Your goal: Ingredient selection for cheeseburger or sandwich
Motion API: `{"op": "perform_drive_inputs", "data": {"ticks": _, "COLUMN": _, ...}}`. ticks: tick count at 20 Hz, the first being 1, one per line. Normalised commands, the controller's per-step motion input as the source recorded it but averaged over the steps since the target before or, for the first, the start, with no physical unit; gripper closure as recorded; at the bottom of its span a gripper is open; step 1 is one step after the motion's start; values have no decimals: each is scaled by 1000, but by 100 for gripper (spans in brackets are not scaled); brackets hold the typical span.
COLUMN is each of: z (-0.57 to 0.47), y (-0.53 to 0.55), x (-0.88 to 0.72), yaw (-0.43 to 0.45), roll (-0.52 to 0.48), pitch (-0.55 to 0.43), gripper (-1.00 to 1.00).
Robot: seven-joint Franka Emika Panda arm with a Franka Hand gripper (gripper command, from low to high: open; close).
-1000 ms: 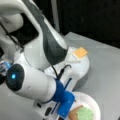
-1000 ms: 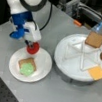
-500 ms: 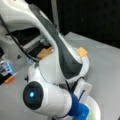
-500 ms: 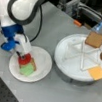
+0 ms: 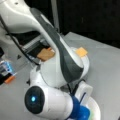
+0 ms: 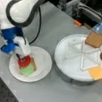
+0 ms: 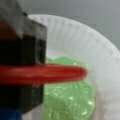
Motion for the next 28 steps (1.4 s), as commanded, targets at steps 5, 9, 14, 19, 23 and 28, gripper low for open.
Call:
{"op": "perform_drive_inputs", "data": {"ticks": 5, "z": -191, "y": -227, "x": 101, "yaw": 88, "roll": 164, "pitch": -73, "gripper": 100}}
{"op": "perform_drive_inputs", "data": {"ticks": 9, "z": -83, "y": -280, "x": 46, "yaw": 75, "roll": 140, "pitch": -62, "gripper": 100}}
{"op": "perform_drive_inputs", "data": {"ticks": 14, "z": -24, "y": -244, "x": -17, "yaw": 74, "roll": 172, "pitch": -48, "gripper": 100}}
{"op": "perform_drive_inputs", "data": {"ticks": 19, "z": -15, "y": -133, "x": -26, "yaw": 86, "roll": 206, "pitch": -52, "gripper": 100}}
{"op": "perform_drive_inputs", "data": {"ticks": 23, "z": -2, "y": -75, "x": 11, "yaw": 90, "roll": 192, "pitch": -64, "gripper": 100}}
{"op": "perform_drive_inputs", "data": {"ticks": 28, "z": 53, "y": -25, "x": 31, "yaw": 52, "roll": 197, "pitch": -32, "gripper": 100}}
